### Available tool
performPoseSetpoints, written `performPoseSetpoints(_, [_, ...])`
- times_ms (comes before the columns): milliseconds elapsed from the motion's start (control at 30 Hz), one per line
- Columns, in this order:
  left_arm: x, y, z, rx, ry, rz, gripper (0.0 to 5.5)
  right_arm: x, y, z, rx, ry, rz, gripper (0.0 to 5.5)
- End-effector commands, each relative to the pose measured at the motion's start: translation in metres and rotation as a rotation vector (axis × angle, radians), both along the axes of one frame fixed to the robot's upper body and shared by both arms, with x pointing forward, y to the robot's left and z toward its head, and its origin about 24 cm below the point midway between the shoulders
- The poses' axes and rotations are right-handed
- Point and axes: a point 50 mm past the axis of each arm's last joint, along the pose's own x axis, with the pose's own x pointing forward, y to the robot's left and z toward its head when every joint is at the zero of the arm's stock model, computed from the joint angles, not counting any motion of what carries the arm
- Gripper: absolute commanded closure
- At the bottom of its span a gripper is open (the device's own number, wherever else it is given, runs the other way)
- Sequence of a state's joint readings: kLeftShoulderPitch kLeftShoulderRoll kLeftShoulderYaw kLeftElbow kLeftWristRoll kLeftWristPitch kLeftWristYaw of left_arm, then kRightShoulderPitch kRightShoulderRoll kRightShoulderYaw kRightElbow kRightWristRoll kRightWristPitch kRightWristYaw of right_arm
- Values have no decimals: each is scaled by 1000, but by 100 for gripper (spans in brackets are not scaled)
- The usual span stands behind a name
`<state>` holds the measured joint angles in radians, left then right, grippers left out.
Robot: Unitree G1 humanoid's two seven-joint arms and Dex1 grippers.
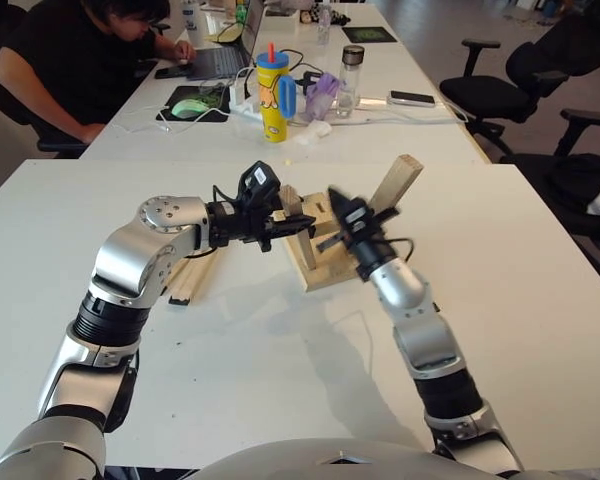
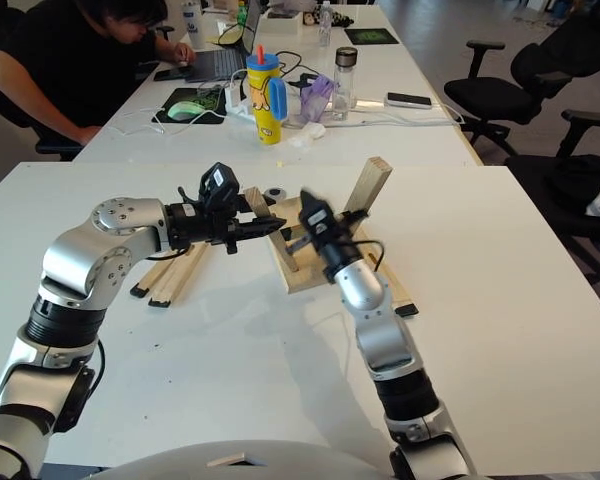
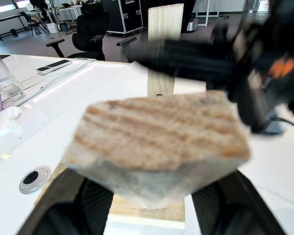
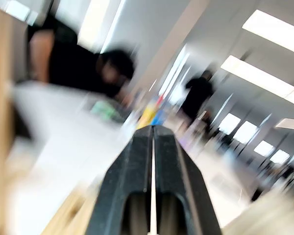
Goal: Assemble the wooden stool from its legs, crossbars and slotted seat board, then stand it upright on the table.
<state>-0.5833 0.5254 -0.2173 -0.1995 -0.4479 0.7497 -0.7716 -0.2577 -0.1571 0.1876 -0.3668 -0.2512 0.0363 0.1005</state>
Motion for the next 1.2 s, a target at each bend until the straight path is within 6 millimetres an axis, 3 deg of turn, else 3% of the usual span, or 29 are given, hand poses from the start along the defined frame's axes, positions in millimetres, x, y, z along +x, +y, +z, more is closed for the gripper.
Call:
performPoseSetpoints(33, [-5,6,-41,66,194,23,349,12,12,-45,-159,251,10,547])
performPoseSetpoints(67, [-5,6,-41,67,194,23,349,18,11,-99,-225,598,-4,547])
performPoseSetpoints(100, [-4,6,-40,65,193,24,349,5,4,-153,-281,939,-22,547])
performPoseSetpoints(133, [-3,6,-40,64,191,22,349,-15,0,-190,-330,1178,0,547])
performPoseSetpoints(200, [-1,7,-38,67,187,19,349,-38,-4,-215,-344,1347,47,547])
performPoseSetpoints(233, [0,9,-38,72,183,21,349,-34,-1,-206,-303,1288,55,547])
performPoseSetpoints(300, [3,16,-36,82,174,34,349,-10,6,-162,-142,1005,75,547])
performPoseSetpoints(367, [7,21,-33,88,163,44,349,1,4,-120,-5,756,89,547])
performPoseSetpoints(433, [12,25,-29,91,147,38,349,-2,-3,-92,110,588,132,547])
performPoseSetpoints(500, [18,29,-20,107,126,1,349,-20,-13,-80,79,448,179,547])
performPoseSetpoints(567, [24,34,-11,130,108,-42,349,-36,-17,-90,-10,443,237,547])
performPoseSetpoints(633, [32,36,0,151,87,-77,349,-42,-15,-113,-45,571,296,547])
performPoseSetpoints(800, [42,35,13,169,72,-158,349,-24,1,-148,54,831,268,547])
performPoseSetpoints(900, [44,36,7,170,89,-183,349,-9,11,-154,103,858,218,547])
performPoseSetpoints(1067, [44,47,-13,105,153,-171,349,5,9,-161,172,854,139,547])
performPoseSetpoints(1200, [44,57,-32,53,184,-103,349,5,8,-185,56,1020,53,547])
